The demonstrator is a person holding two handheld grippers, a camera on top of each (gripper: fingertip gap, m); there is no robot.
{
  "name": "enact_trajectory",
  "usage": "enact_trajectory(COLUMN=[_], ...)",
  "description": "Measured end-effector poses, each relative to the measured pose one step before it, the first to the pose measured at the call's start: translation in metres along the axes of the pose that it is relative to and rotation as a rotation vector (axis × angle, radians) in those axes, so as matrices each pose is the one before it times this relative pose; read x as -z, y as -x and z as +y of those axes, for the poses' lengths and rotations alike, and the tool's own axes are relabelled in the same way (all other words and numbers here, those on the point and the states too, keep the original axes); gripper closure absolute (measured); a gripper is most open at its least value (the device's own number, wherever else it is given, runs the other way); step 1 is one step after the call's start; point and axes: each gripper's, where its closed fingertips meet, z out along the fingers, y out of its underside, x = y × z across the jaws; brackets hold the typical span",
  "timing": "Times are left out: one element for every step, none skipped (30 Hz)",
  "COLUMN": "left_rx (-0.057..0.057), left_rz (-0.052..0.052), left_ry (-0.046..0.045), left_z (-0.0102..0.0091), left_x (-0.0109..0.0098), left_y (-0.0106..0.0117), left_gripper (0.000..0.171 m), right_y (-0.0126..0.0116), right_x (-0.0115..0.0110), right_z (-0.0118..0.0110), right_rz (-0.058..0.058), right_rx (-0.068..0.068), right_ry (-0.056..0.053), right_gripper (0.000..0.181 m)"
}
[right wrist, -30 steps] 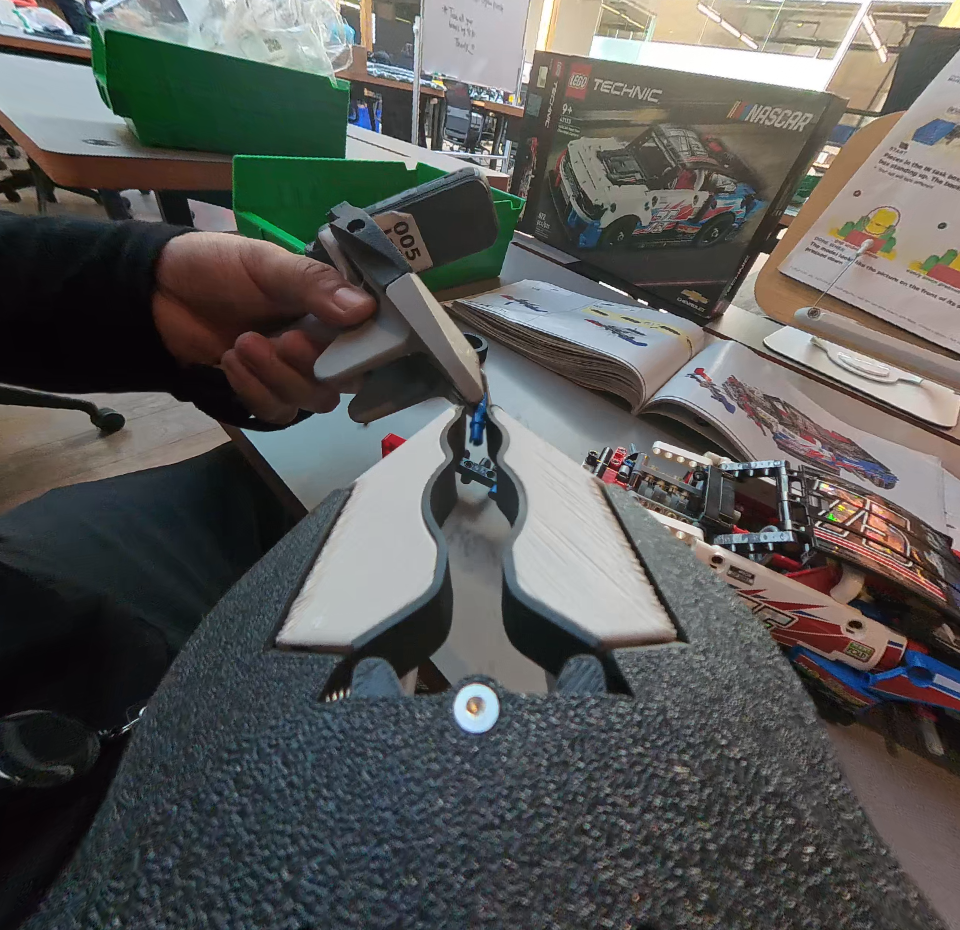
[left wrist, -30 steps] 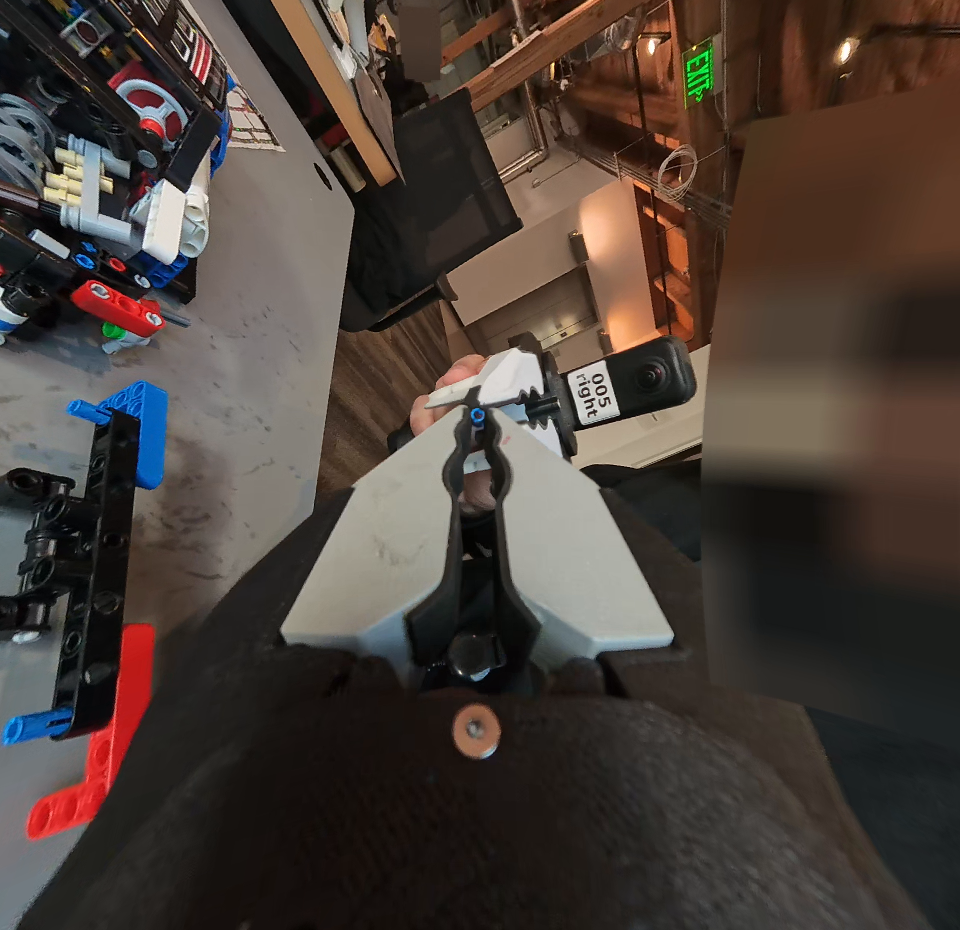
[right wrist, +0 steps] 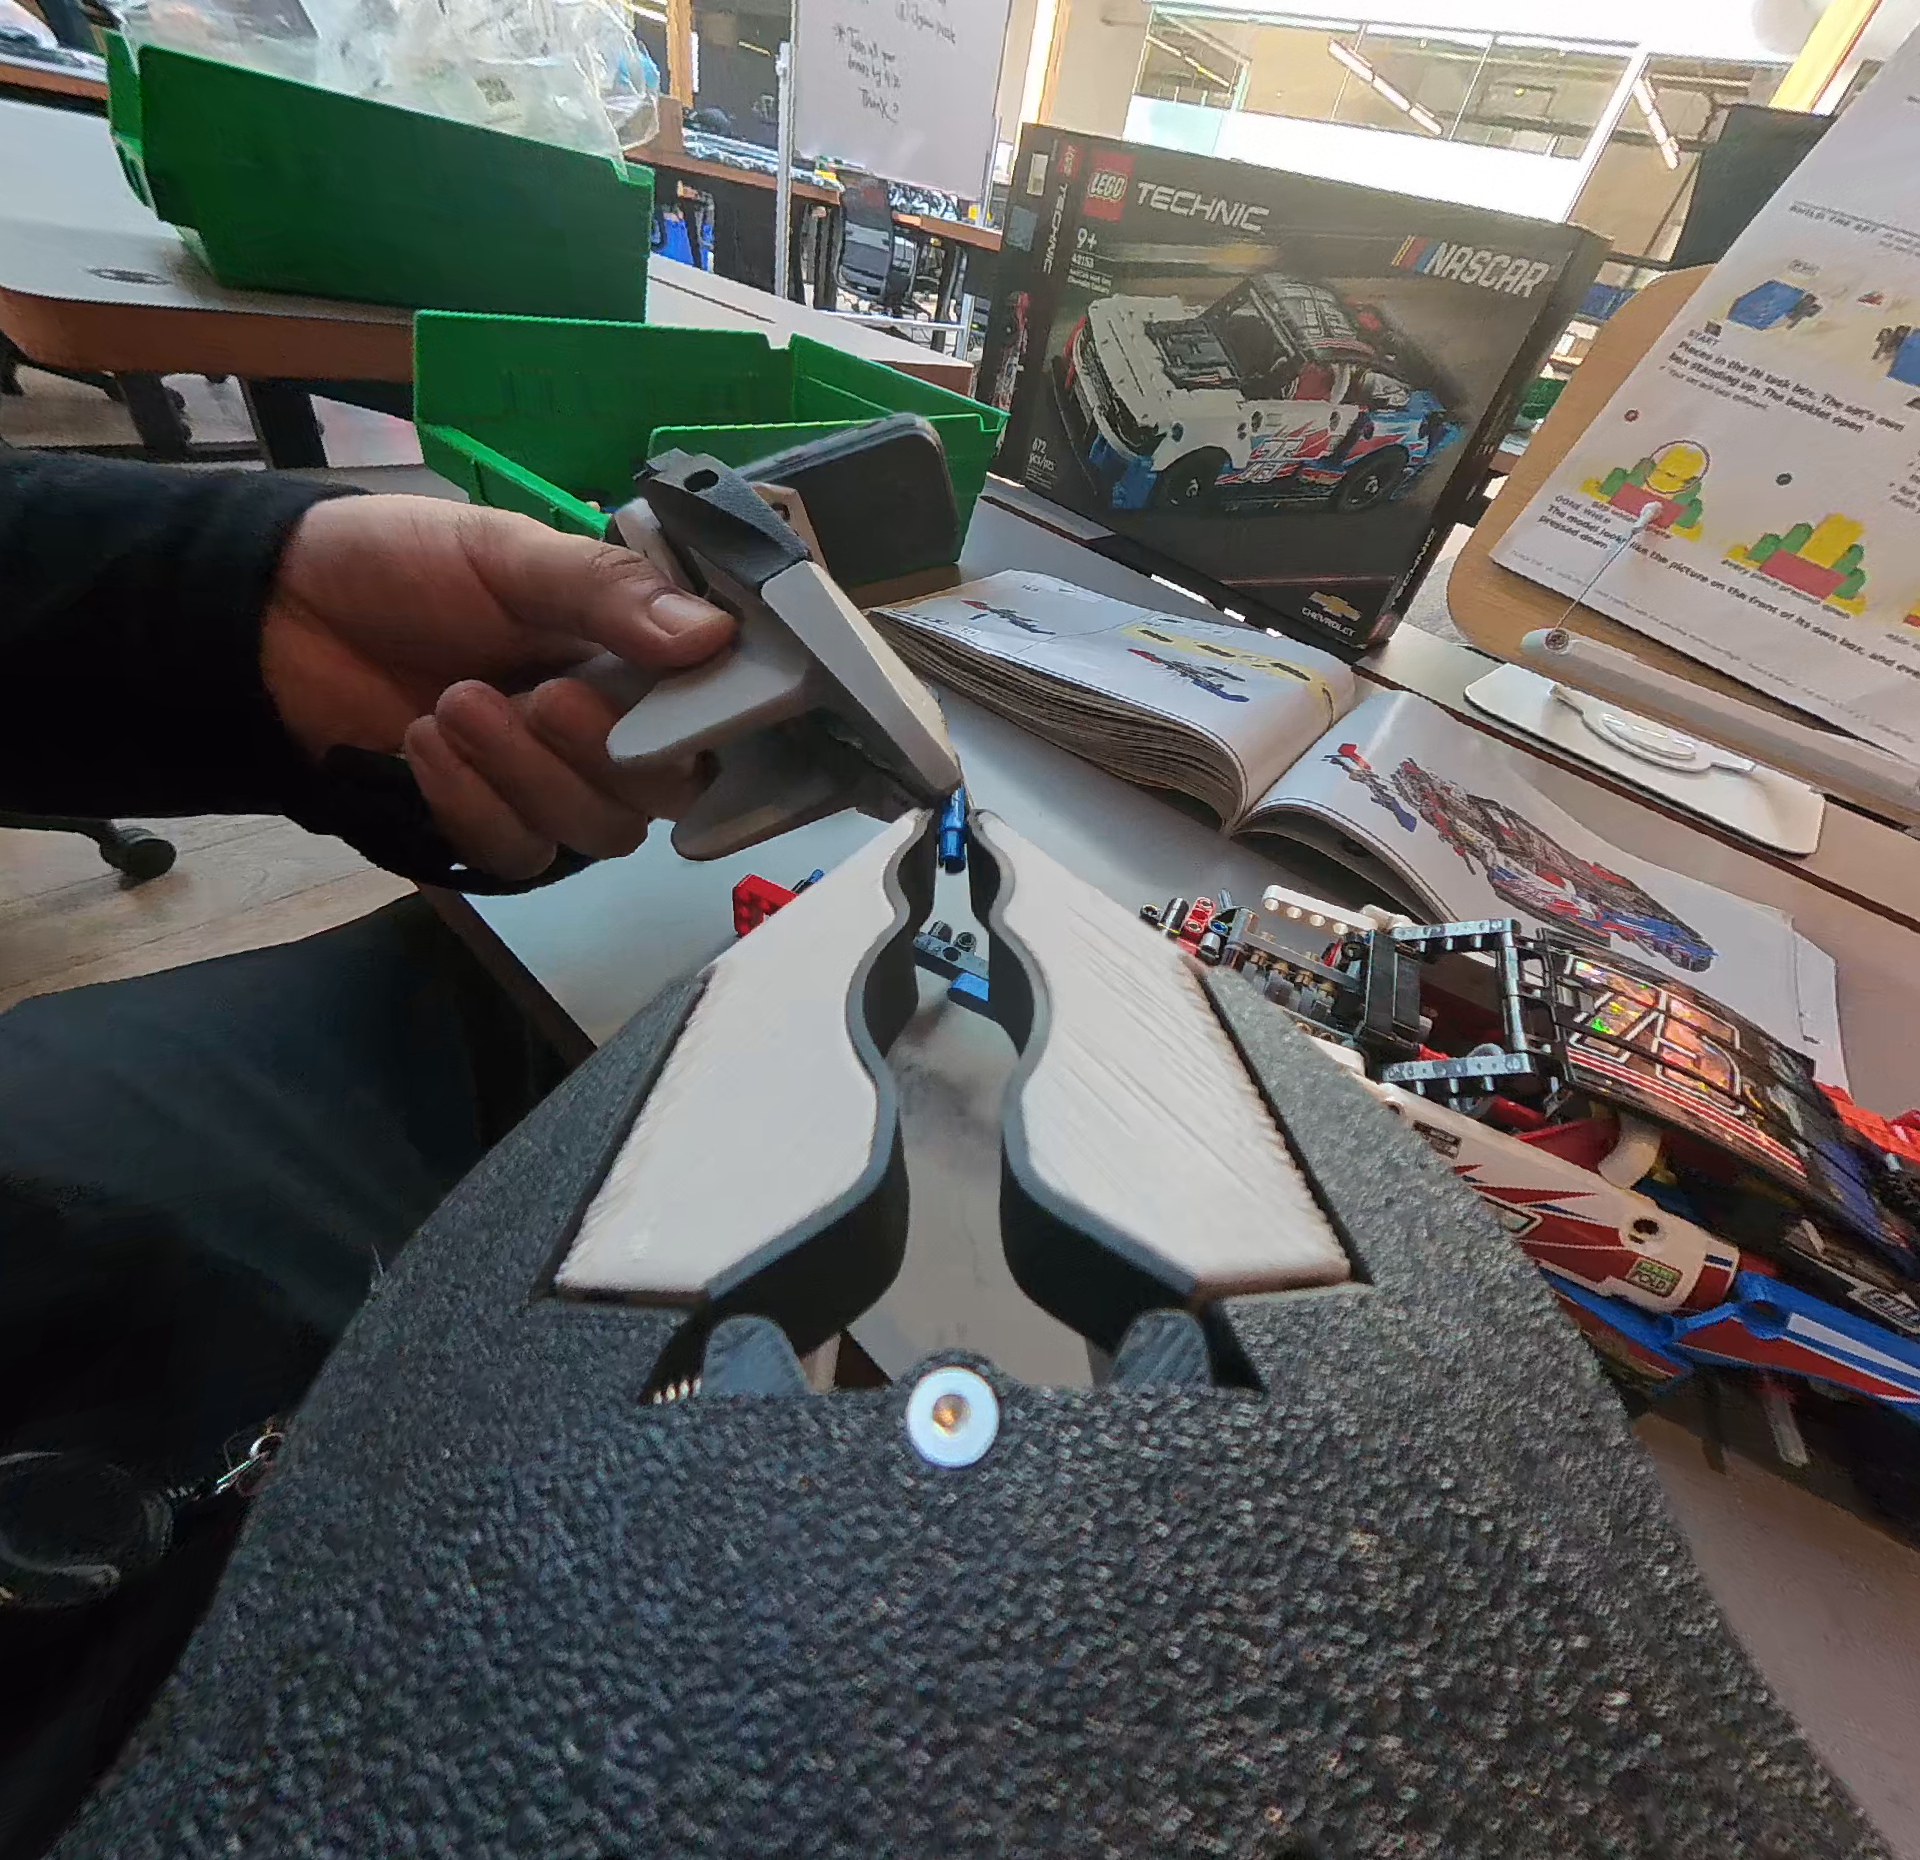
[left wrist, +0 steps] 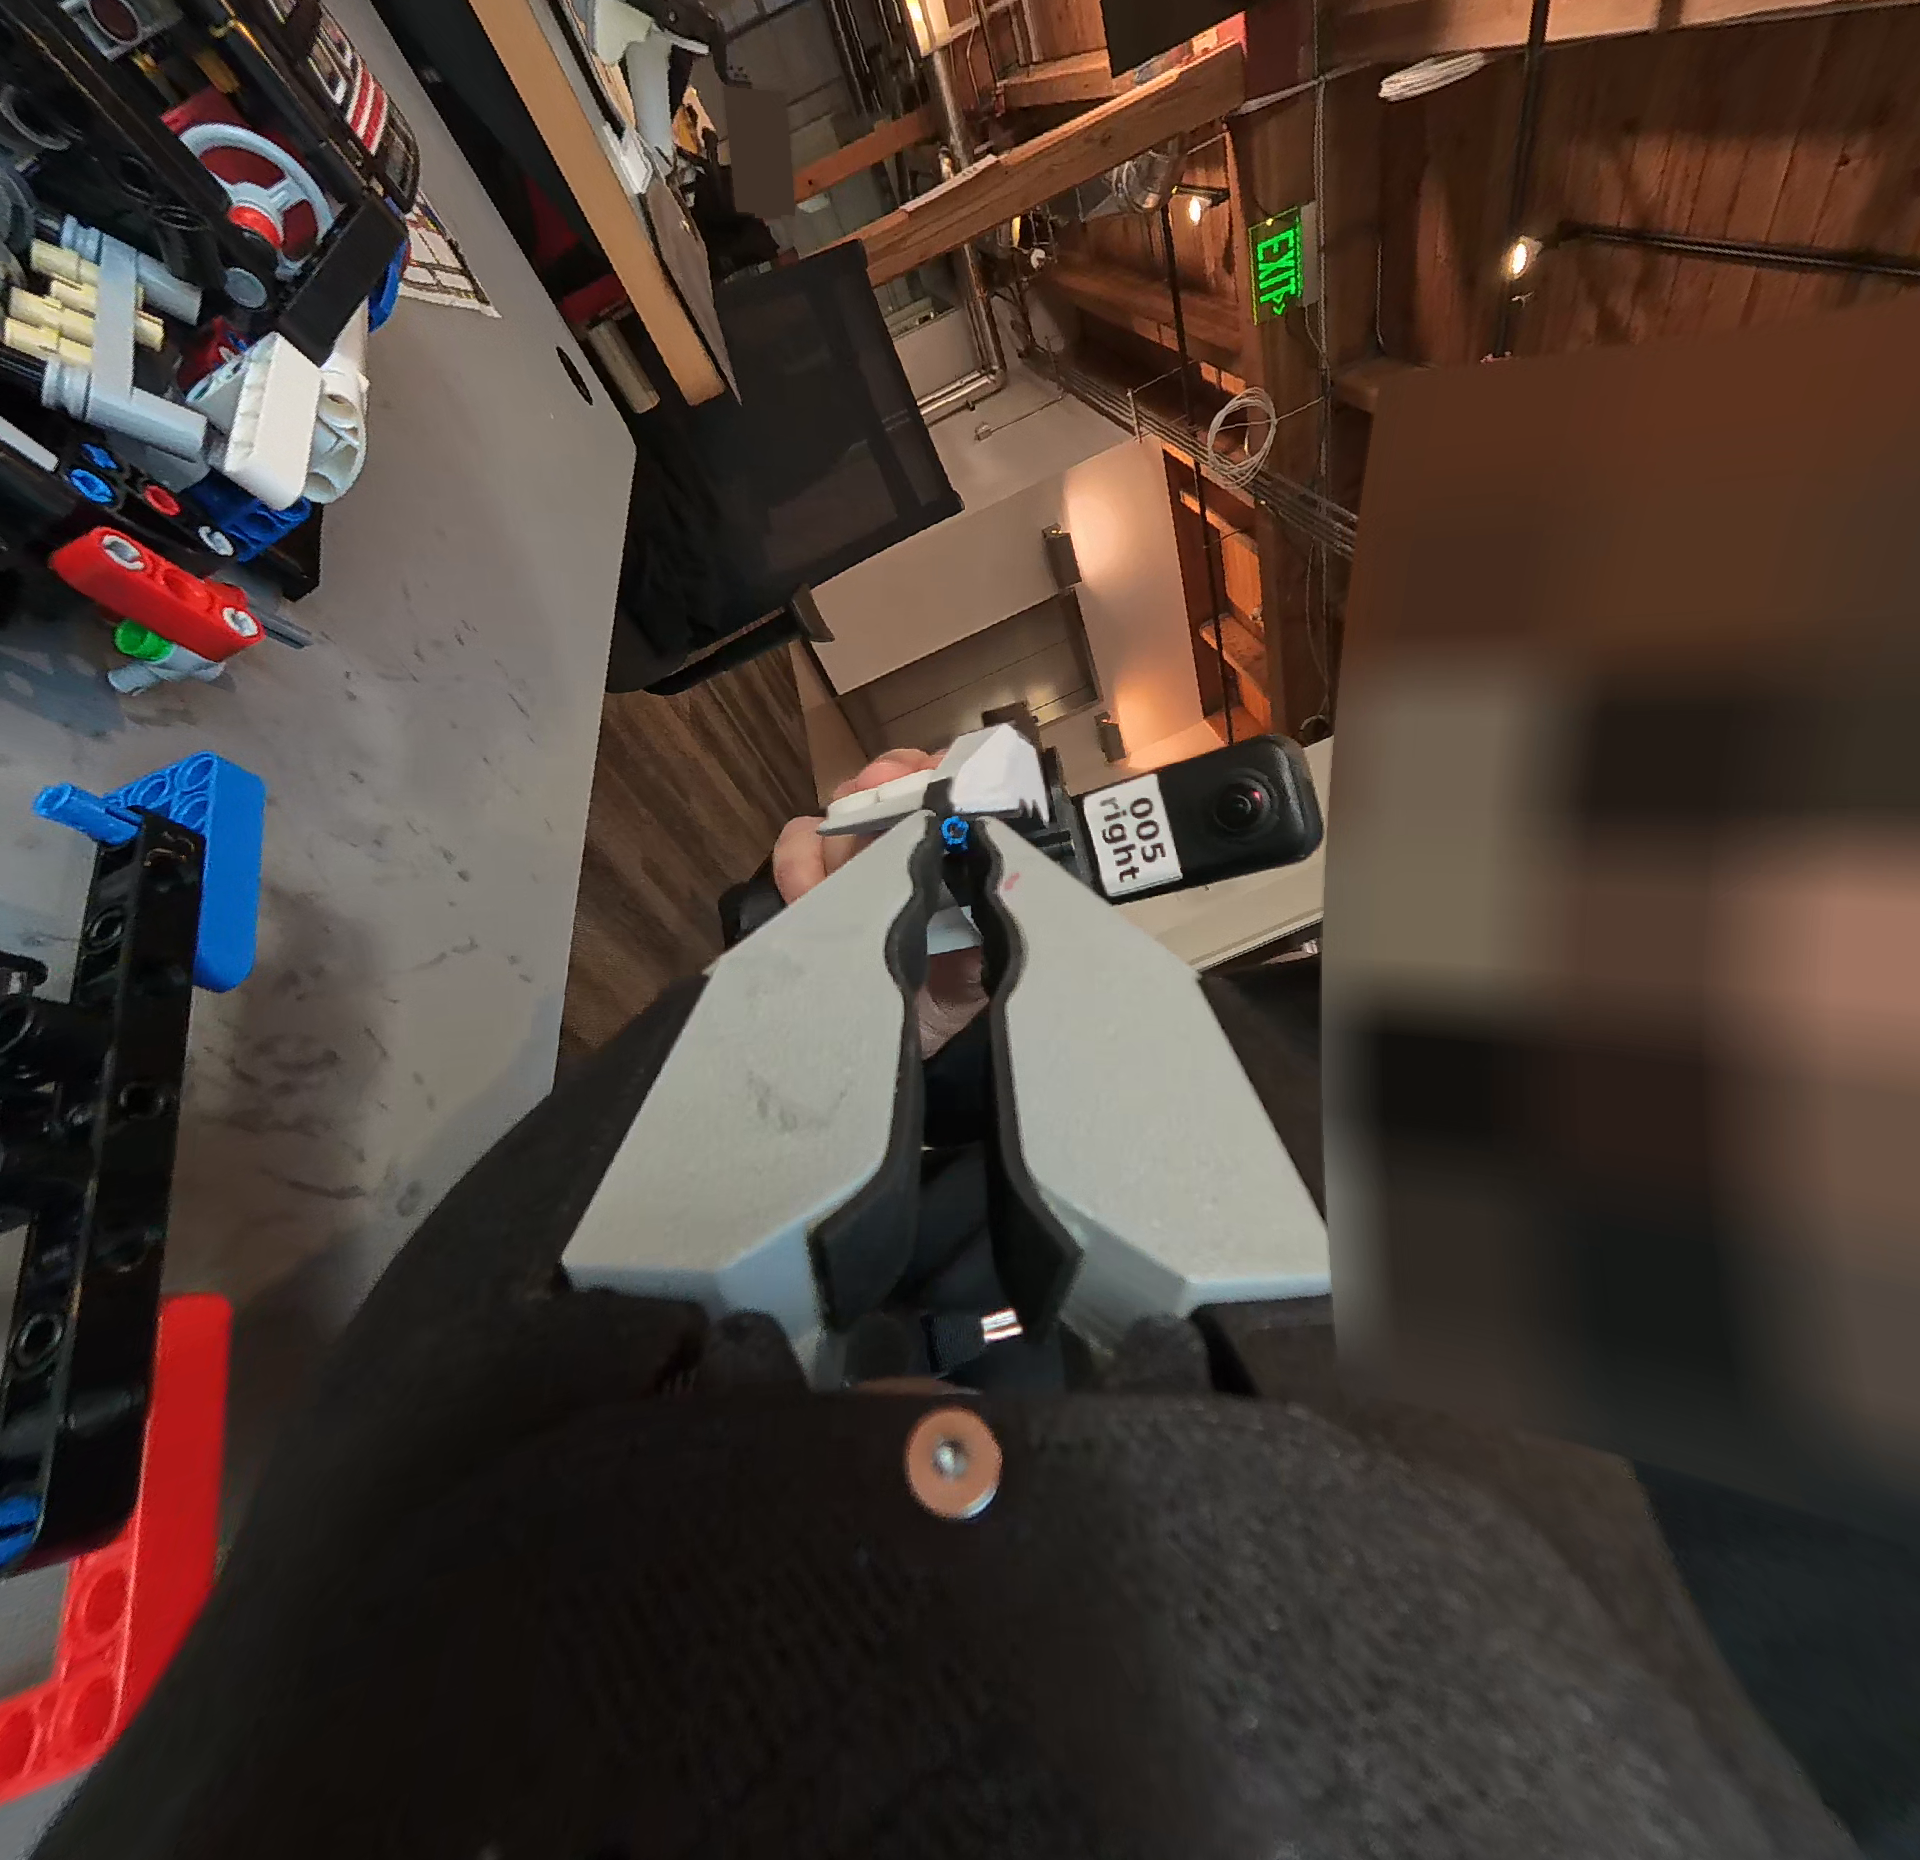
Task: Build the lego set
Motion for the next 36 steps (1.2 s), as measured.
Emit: enact_trajectory(left_rx=[0.0022, -0.0072, -0.0283, -0.0542, -0.0932, -0.1064, -0.0930, -0.0845, -0.0695, -0.0521, -0.0311, -0.0240, -0.0284, -0.0299, -0.0273, -0.0245, -0.0187, -0.0077, -0.0128, -0.0186, -0.0130, -0.0104, -0.0108, -0.0196, -0.0264, -0.0266, -0.0203, -0.0124, -0.0111, -0.0092, -0.0067, -0.0129, -0.0235, -0.0226, -0.0136, -0.0095], left_rz=[0.0030, -0.0103, -0.0368, -0.0783, -0.1127, -0.1312, -0.1215, -0.1222, -0.1155, -0.0572, -0.0166, -0.0086, -0.0102, -0.0261, -0.0275, -0.0166, -0.0109, -0.0021, 0.0002, 0.0004, -0.0082, -0.0080, -0.0042, -0.0073, -0.0127, -0.0149, -0.0090, -0.0051, -0.0061, -0.0063, -0.0109, -0.0162, -0.0104, -0.0083, -0.0044, 0.0039], left_ry=[0.00263, 0.01200, 0.02175, 0.02304, 0.02281, 0.02195, 0.03096, 0.05749, 0.07292, 0.06261, 0.04666, 0.03956, 0.03849, 0.03859, 0.03697, 0.02198, 0.02600, 0.02695, 0.01923, 0.00891, 0.00596, -0.00064, -0.00679, -0.00308, 0.00723, 0.00914, -0.00065, 0.00483, 0.00697, 0.00249, -0.00340, -0.00647, -0.00728, -0.00492, 0.00342, 0.00926], left_z=[0.00022, 0.00066, 0.00100, -0.00018, -0.00184, -0.00242, -0.00079, 0.00408, 0.00756, 0.00714, 0.00540, 0.00448, 0.00452, 0.00437, 0.00386, 0.00161, 0.00218, 0.00244, 0.00185, 0.00081, 0.00049, -0.00035, -0.00138, -0.00094, 0.00052, 0.00058, -0.00060, -0.00008, 0.00014, -0.00021, -0.00119, -0.00164, -0.00163, -0.00136, -0.00073, -0.00039], left_x=[0.00015, 0.00068, 0.00167, 0.00385, 0.00718, 0.00885, 0.00817, 0.00585, 0.00278, -0.00033, -0.00211, -0.00331, -0.00421, -0.00481, -0.00473, -0.00371, -0.00318, -0.00315, -0.00250, -0.00148, -0.00039, 0.00027, 0.00073, 0.00040, -0.00054, -0.00110, -0.00066, -0.00023, 0.00025, 0.00037, 0.00072, 0.00127, 0.00162, 0.00120, 0.00055, 0.00026], left_y=[-0.00018, 0.00064, 0.00279, 0.00707, 0.01011, 0.01244, 0.01261, 0.01444, 0.01453, 0.00628, 0.00057, -0.00015, 0.00053, 0.00359, 0.00387, 0.00199, 0.00147, 0.00041, -0.00062, -0.00161, -0.00095, -0.00086, -0.00140, -0.00092, -0.00034, 0.00027, -0.00004, -0.00006, -0.00031, -0.00080, -0.00035, 0.00053, -0.00037, -0.00020, -0.00020, -0.00100], left_gripper=[0.170, 0.170, 0.169, 0.168, 0.167, 0.163, 0.157, 0.152, 0.143, 0.140, 0.141, 0.141, 0.142, 0.144, 0.147, 0.151, 0.154, 0.156, 0.156, 0.156, 0.156, 0.153, 0.153, 0.156, 0.157, 0.157, 0.157, 0.157, 0.157, 0.157, 0.151, 0.144, 0.146, 0.148, 0.148, 0.149], right_y=[0.00041, 0.00085, 0.00136, 0.00080, -0.00013, -0.00086, -0.00180, -0.00143, -0.00041, 0.00035, 0.00011, -0.00011, 0.00002, 0.00074, 0.00088, 0.00156, 0.00133, 0.00061, -0.00066, -0.00117, -0.00125, -0.00061, 0.00050, -0.00007, 0.00006, -0.00037, -0.00005, 0.00026, -0.00024, 0.00036, 0.00215, 0.00200, 0.00150, 0.00068, -0.00031, -0.00096], right_x=[0.00004, -0.00050, -0.00111, -0.00138, -0.00176, -0.00245, -0.00367, -0.00545, -0.00644, -0.00639, -0.00549, -0.00459, -0.00318, -0.00255, -0.00265, -0.00269, -0.00236, -0.00154, -0.00100, -0.00023, 0.00041, 0.00069, 0.00089, 0.00102, 0.00102, 0.00067, 0.00080, 0.00085, 0.00035, -0.00016, 0.00002, 0.00079, 0.00100, 0.00107, 0.00098, 0.00072], right_z=[-0.00019, 0.00086, 0.00247, 0.00364, 0.00551, 0.00751, 0.01028, 0.01303, 0.01328, 0.01063, 0.00700, 0.00431, 0.00085, -0.00054, -0.00020, 0.00015, -0.00022, -0.00008, 0.00047, 0.00095, 0.00133, 0.00157, 0.00153, 0.00103, 0.00028, -0.00008, -0.00107, -0.00169, -0.00065, 0.00090, 0.00094, 0.00029, 0.00000, -0.00041, -0.00108, -0.00092], right_rz=[0.0026, -0.0018, -0.0072, -0.0073, -0.0049, -0.0020, 0.0034, 0.0021, -0.0026, -0.0036, 0.0025, 0.0066, 0.0093, 0.0077, 0.0092, 0.0069, 0.0073, 0.0099, 0.0152, 0.0158, 0.0134, 0.0075, 0.0023, 0.0077, 0.0090, 0.0126, 0.0113, 0.0105, 0.0137, 0.0112, -0.0017, -0.0004, 0.0000, 0.0025, 0.0060, 0.0082], right_rx=[0.0037, 0.0006, -0.0120, -0.0246, -0.0341, -0.0371, -0.0346, -0.0295, -0.0252, -0.0197, -0.0115, -0.0055, -0.0021, 0.0006, 0.0049, 0.0068, 0.0058, 0.0056, 0.0073, 0.0061, 0.0020, -0.0026, -0.0038, -0.0021, 0.0018, 0.0055, 0.0078, 0.0117, 0.0186, 0.0155, 0.0051, -0.0022, -0.0050, -0.0059, -0.0051, -0.0034], right_ry=[0.0000, 0.0033, 0.0092, 0.0114, 0.0186, 0.0275, 0.0424, 0.0607, 0.0640, 0.0532, 0.0365, 0.0254, 0.0074, 0.0016, 0.0043, 0.0038, -0.0046, -0.0083, -0.0065, -0.0056, -0.0052, -0.0033, -0.0023, -0.0053, -0.0068, -0.0050, -0.0072, -0.0083, -0.0037, 0.0042, 0.0043, -0.0005, -0.0028, -0.0045, -0.0067, -0.0044], right_gripper=[0.176, 0.176, 0.177, 0.177, 0.177, 0.177, 0.177, 0.177, 0.177, 0.177, 0.177, 0.177, 0.177, 0.177, 0.177, 0.177, 0.177, 0.177, 0.177, 0.177, 0.177, 0.177, 0.177, 0.177, 0.177, 0.177, 0.177, 0.177, 0.177, 0.177, 0.177, 0.176, 0.177, 0.177, 0.177, 0.177])
